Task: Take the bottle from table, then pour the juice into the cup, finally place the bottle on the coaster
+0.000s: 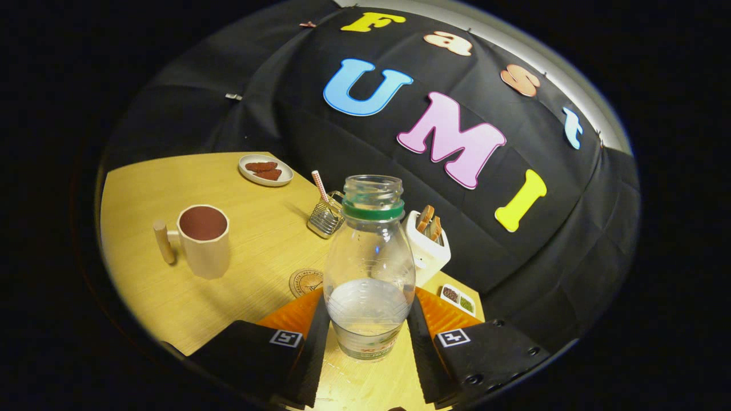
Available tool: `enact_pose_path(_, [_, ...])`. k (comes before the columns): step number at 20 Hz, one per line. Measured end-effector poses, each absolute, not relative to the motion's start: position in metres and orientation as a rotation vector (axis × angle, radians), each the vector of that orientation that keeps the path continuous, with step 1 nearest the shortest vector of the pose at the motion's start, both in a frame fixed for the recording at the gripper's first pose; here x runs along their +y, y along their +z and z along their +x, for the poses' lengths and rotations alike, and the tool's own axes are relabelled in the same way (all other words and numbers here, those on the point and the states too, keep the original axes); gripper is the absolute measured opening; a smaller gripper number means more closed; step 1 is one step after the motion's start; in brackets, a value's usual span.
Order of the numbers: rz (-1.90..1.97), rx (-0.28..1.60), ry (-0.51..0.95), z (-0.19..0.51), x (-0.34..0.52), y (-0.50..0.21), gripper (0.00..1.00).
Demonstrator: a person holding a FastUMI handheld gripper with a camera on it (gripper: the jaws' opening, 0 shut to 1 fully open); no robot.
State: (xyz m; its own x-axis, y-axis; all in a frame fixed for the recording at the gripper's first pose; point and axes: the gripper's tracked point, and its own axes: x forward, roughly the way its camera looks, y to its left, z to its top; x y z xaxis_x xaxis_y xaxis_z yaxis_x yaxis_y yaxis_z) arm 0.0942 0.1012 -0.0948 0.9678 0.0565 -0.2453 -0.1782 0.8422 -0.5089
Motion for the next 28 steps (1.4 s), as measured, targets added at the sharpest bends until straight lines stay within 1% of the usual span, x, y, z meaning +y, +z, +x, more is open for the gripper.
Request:
enact_pose_path(3, [-0.609, 0.262, 0.099, 0.096, 0.106, -0.103, 0.70])
enact_pose_path(9, [-0.730, 0.250, 0.074, 0.100, 0.125, -0.092, 0.70])
enact_pose_path(13, [-0.805, 0.256, 0.100, 0.099, 0.141, -0.098, 0.70])
enact_pose_path(28, [-1.109, 0.265, 0.117, 0.113, 0.173, -0.121, 0.70])
